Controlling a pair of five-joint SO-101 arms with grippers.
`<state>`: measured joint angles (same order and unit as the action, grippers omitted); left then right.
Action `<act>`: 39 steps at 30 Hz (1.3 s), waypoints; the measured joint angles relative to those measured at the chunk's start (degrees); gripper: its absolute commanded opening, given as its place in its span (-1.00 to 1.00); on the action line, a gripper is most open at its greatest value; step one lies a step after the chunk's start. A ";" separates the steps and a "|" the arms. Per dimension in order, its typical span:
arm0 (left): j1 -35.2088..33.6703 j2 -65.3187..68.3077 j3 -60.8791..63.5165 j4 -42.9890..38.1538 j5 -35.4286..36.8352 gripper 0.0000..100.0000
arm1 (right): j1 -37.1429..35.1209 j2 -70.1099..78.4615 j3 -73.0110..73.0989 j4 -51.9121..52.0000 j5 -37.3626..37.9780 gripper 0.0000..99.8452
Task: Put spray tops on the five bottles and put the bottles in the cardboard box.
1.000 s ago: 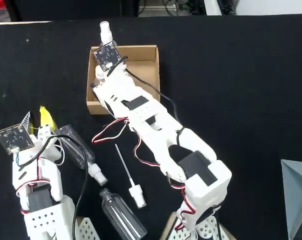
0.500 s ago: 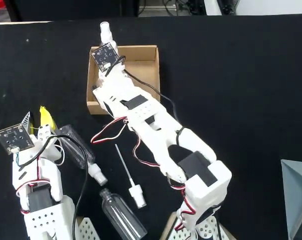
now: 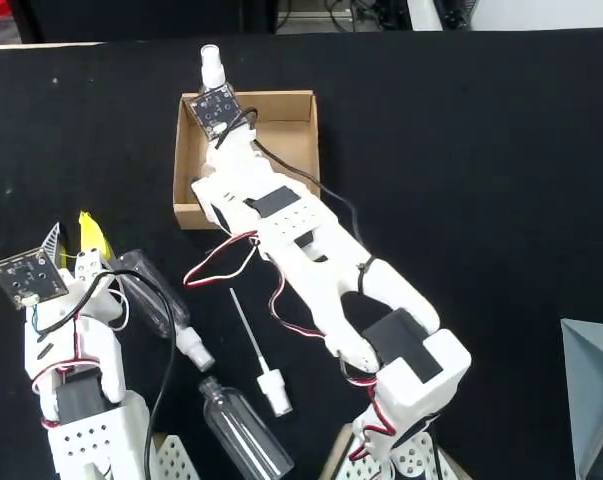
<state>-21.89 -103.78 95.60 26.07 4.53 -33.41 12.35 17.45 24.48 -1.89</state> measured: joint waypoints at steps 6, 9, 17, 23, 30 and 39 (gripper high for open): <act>0.00 0.00 0.00 -0.09 0.00 -0.79 | 0.00 0.00 -0.35 1.23 -0.26 -0.68; 0.00 0.00 0.00 -0.09 0.00 -0.79 | 0.00 0.00 -1.67 3.87 -0.26 -0.68; 0.00 0.00 0.00 -0.09 0.00 -0.79 | 0.00 0.00 -2.73 6.24 -0.26 -0.62; 0.00 0.00 0.00 -0.09 0.00 -0.79 | -0.18 0.35 -2.37 7.65 -0.26 -0.45; 0.00 0.00 0.00 -0.09 0.00 -0.79 | -0.09 0.26 -2.37 7.82 -0.26 -0.45; 0.00 0.00 0.00 -0.09 0.00 -0.79 | -0.09 0.26 -3.16 11.43 -0.44 -0.45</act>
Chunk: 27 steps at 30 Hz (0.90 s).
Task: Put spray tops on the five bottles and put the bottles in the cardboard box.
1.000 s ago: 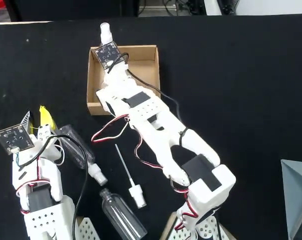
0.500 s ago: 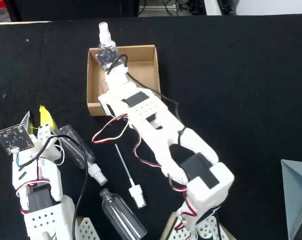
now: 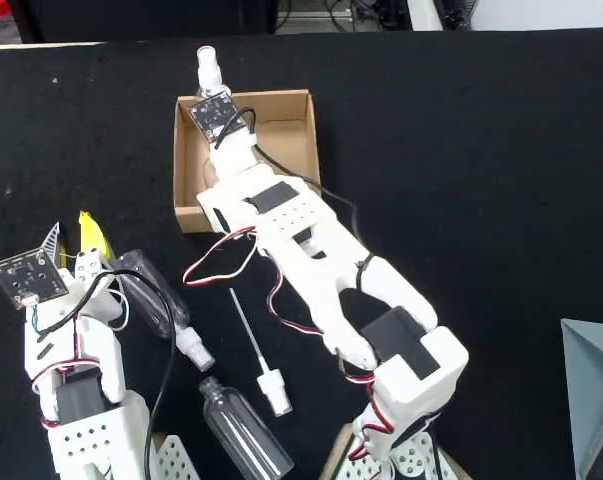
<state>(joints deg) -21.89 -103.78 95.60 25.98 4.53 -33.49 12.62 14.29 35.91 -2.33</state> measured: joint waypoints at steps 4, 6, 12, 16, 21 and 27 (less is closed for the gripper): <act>0.00 0.00 0.00 0.00 0.00 -0.79 | 0.00 0.00 -2.55 5.36 0.00 -0.45; 0.00 0.00 0.00 0.00 0.00 -0.79 | 0.09 0.00 -3.69 7.38 0.00 -0.45; 0.00 0.00 0.00 0.00 0.00 -0.79 | 0.09 0.00 -6.07 12.13 0.00 -0.45; 0.00 0.00 0.00 0.00 0.00 -0.79 | 0.09 0.00 -8.00 16.70 0.00 -0.45; 0.00 0.00 0.00 0.00 0.00 -0.79 | 0.09 0.00 -11.87 23.30 0.09 -0.45; 0.00 0.00 0.00 0.00 0.00 -0.79 | 0.09 0.00 -16.18 30.68 0.09 -0.45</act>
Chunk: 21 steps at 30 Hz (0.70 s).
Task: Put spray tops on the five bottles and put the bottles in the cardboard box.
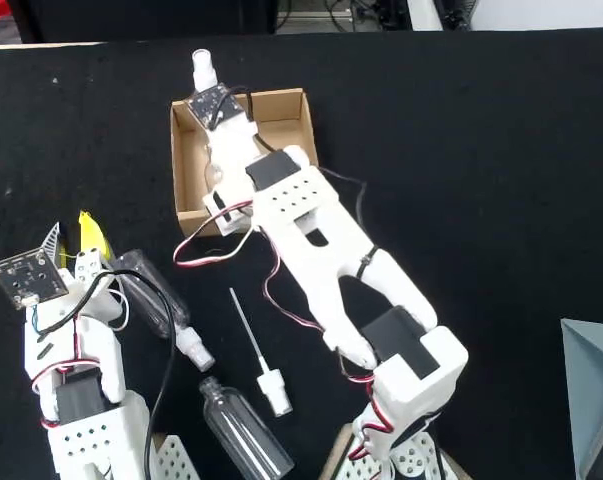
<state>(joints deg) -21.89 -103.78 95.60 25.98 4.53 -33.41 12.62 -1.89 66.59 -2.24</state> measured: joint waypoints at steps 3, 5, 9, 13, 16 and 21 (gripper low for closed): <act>0.00 0.00 0.00 0.00 0.00 -0.79 | 0.00 0.00 -1.58 3.16 0.09 -0.45; 0.00 0.00 0.00 0.00 0.00 -0.79 | 0.00 0.00 -2.55 5.01 0.70 -0.45; 0.00 0.00 0.00 0.00 0.00 -0.79 | 0.00 0.00 -5.10 9.41 4.75 -0.45; 0.00 0.00 0.00 0.00 0.00 -0.79 | 0.00 0.00 -8.44 15.03 5.89 -0.45; 0.00 0.00 0.00 0.00 0.00 -0.79 | 0.00 0.00 -10.55 18.81 5.98 -0.45; -0.18 0.00 0.00 0.00 0.00 -0.79 | 0.00 0.00 -13.27 24.26 6.15 -0.45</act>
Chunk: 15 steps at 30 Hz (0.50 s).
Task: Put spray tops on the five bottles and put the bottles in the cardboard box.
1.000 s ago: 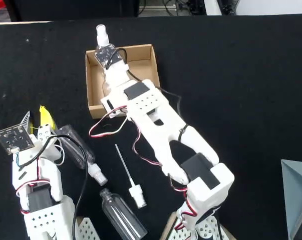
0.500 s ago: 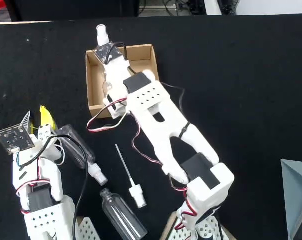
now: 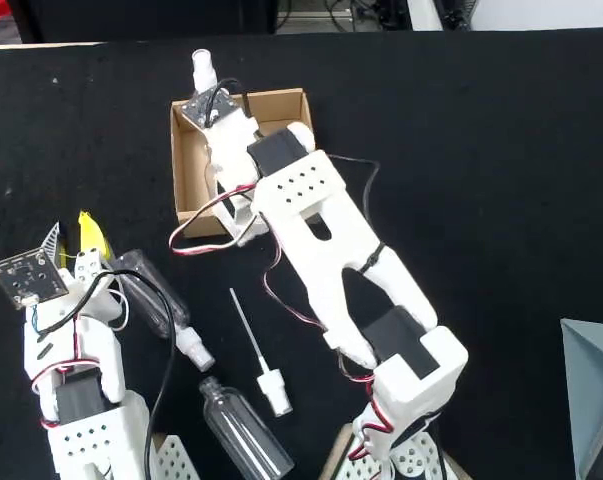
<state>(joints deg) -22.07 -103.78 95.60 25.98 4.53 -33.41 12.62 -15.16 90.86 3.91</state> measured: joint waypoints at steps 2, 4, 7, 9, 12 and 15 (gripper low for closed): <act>-1.41 0.00 0.00 0.00 0.00 -0.79 | 0.00 0.00 -0.97 2.20 0.79 -0.45; -2.55 0.00 0.00 0.00 0.00 -0.79 | 0.00 -0.09 -1.23 4.22 2.73 -0.45; -3.08 0.00 0.00 0.00 0.00 -0.79 | 0.00 -4.84 -1.23 6.77 3.60 -0.45; -2.99 0.00 0.00 0.00 0.00 -0.79 | 0.00 -8.79 -1.23 7.65 3.60 -0.45; -2.99 0.00 0.00 0.00 0.00 -0.79 | 0.00 -13.36 -0.53 7.82 3.69 -0.45; -2.99 0.00 0.00 0.00 0.00 -0.79 | 0.00 -17.14 2.46 7.82 3.69 -0.45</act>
<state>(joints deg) -25.05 -103.78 95.60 25.98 4.53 -33.41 -4.53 -12.70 98.68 7.60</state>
